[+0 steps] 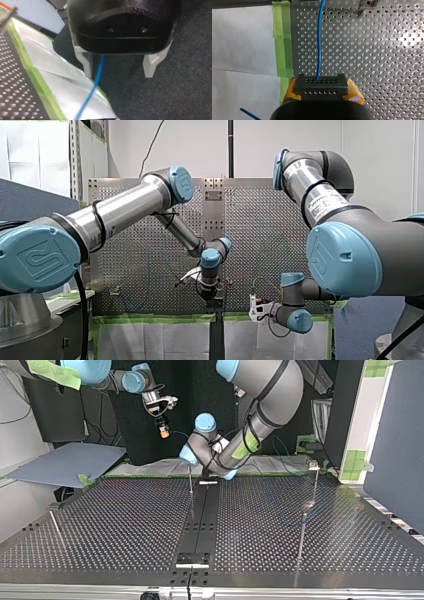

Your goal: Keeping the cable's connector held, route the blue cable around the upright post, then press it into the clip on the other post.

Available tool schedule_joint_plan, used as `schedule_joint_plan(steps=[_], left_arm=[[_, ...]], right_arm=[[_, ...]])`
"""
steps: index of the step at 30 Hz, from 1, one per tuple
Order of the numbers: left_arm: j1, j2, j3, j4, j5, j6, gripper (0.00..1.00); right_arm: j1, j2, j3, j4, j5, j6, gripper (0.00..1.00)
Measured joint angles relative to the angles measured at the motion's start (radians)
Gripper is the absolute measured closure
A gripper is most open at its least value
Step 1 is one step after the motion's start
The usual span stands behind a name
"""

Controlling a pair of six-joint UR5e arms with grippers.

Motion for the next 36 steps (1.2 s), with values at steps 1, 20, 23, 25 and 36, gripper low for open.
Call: schedule_joint_plan(steps=[1, 20, 23, 25, 36], left_arm=[[0.000, -0.007, 0.000, 0.005, 0.001, -0.002, 0.00], [0.006, -0.057, 0.000, 0.094, -0.001, -0.048, 0.00], [0.006, -0.058, 0.000, 0.098, -0.004, -0.051, 0.00], [0.007, -0.058, 0.000, 0.099, -0.011, -0.053, 0.00], [0.008, -0.058, 0.000, 0.102, -0.041, -0.062, 0.04]], right_arm=[[0.000, 0.000, 0.000, 0.000, 0.000, 0.000, 1.00], [0.000, 0.000, -0.005, 0.004, 0.000, 0.000, 1.00], [0.000, 0.000, -0.006, 0.005, 0.000, 0.000, 1.00], [0.000, 0.000, -0.006, 0.006, 0.000, 0.000, 1.00], [0.000, 0.000, -0.007, 0.009, 0.000, 0.000, 1.00]])
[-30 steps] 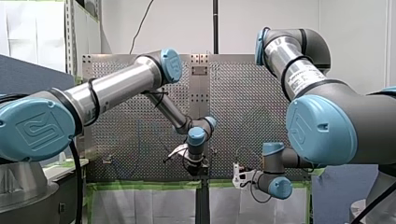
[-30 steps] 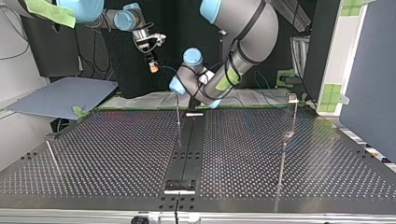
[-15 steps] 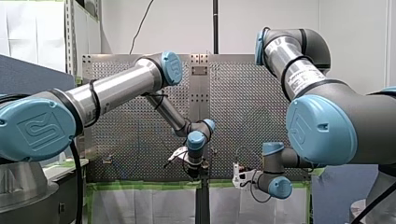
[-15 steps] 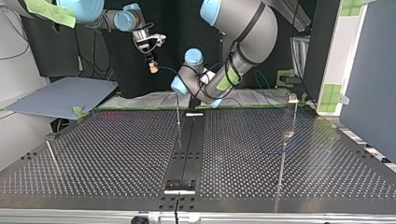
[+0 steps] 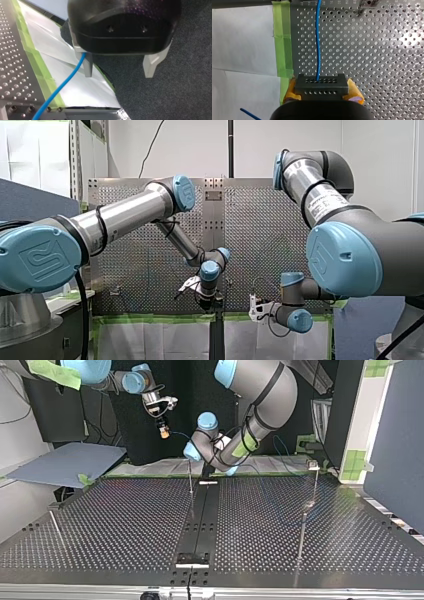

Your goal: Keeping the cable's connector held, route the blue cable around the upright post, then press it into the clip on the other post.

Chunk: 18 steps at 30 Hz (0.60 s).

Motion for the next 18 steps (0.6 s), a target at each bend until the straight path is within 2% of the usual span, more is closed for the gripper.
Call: schedule_joint_plan(steps=[1, 6, 8, 9, 11, 12, 13, 15, 16, 17, 18], left_arm=[[0.000, 0.000, 0.000, 0.000, 0.001, 0.000, 0.09], [0.000, 0.000, 0.000, 0.004, -0.003, 0.007, 0.11], [0.000, 0.001, 0.000, 0.006, -0.008, 0.010, 0.20], [0.000, 0.000, 0.000, 0.007, -0.010, 0.010, 0.20], [0.000, 0.001, 0.000, 0.008, -0.012, 0.009, 0.39], [0.000, 0.001, 0.000, 0.009, -0.013, 0.008, 0.39], [0.000, 0.001, 0.000, 0.009, -0.013, 0.007, 0.47], [0.000, 0.000, 0.000, 0.010, -0.014, 0.002, 0.47], [0.000, 0.000, 0.000, 0.010, -0.014, 0.000, 0.73], [0.000, 0.000, 0.000, 0.010, -0.014, -0.003, 0.84], [0.000, 0.001, 0.000, 0.010, -0.014, -0.007, 0.84]], right_arm=[[0.000, 0.000, 0.000, 0.000, 0.000, 0.000, 1.00], [0.000, 0.000, 0.000, 0.002, 0.000, 0.000, 1.00], [0.000, 0.000, 0.000, 0.002, 0.000, 0.000, 1.00], [0.000, 0.000, 0.000, 0.002, 0.000, 0.000, 1.00], [0.000, 0.000, 0.000, 0.003, 0.000, 0.000, 1.00], [0.000, 0.000, 0.000, 0.003, 0.000, 0.000, 1.00], [0.000, 0.000, 0.000, 0.003, 0.000, 0.000, 1.00], [0.000, 0.000, 0.000, 0.004, 0.000, 0.000, 1.00], [0.000, 0.000, 0.000, 0.004, 0.000, 0.000, 1.00], [0.000, 0.000, 0.000, 0.004, 0.000, 0.000, 1.00], [-0.001, 0.000, 0.000, 0.004, 0.000, 0.001, 1.00]])
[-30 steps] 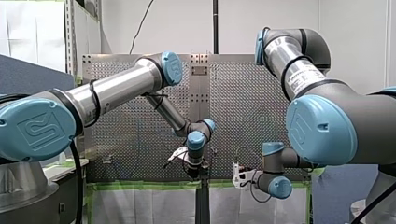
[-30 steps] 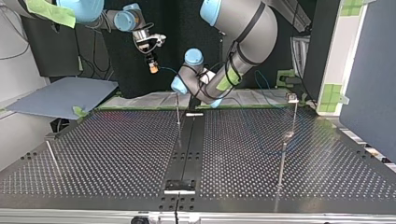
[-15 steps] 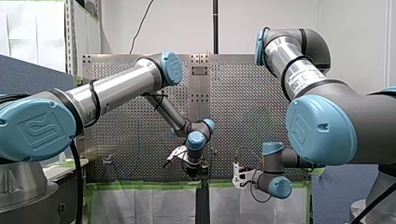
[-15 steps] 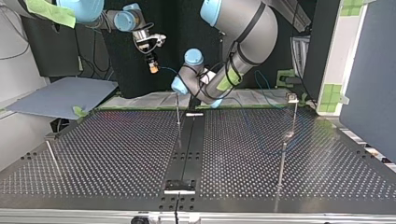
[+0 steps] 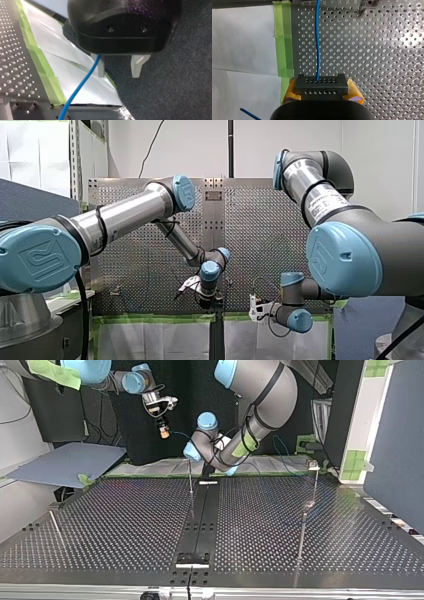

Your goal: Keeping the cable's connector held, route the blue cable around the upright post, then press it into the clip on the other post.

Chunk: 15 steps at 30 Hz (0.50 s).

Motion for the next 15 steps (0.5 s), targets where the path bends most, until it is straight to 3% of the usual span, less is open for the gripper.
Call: schedule_joint_plan(steps=[1, 15], left_arm=[[0.000, 0.000, 0.000, 0.000, 0.000, -0.004, 1.00], [-0.005, 0.001, 0.000, 0.035, 0.007, -0.095, 1.00]], right_arm=[[-0.001, 0.000, 0.000, 0.000, 0.000, 0.000, 1.00], [-0.009, 0.000, -0.002, 0.002, 0.000, 0.008, 1.00]])
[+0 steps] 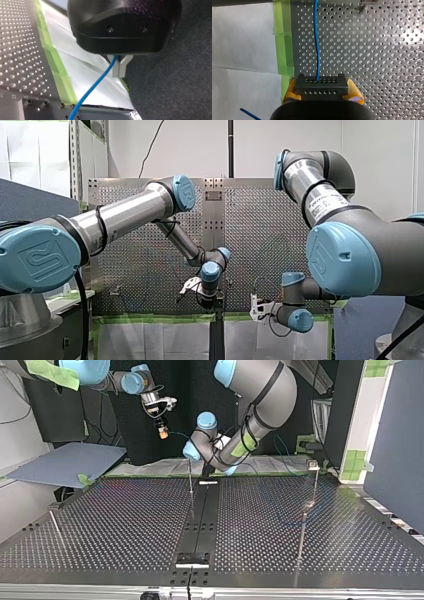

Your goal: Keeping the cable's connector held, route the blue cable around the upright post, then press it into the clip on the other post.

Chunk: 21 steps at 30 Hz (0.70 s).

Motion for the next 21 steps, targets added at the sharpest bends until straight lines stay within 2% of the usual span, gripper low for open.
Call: schedule_joint_plan(steps=[13, 21], left_arm=[[-0.023, 0.005, -0.008, 0.000, -0.062, -0.124, 1.00], [-0.034, 0.059, -0.075, 0.060, -0.063, -0.153, 1.00]], right_arm=[[-0.020, 0.000, -0.008, 0.010, 0.000, 0.023, 1.00], [-0.032, 0.000, -0.020, 0.029, 0.002, 0.030, 1.00]])
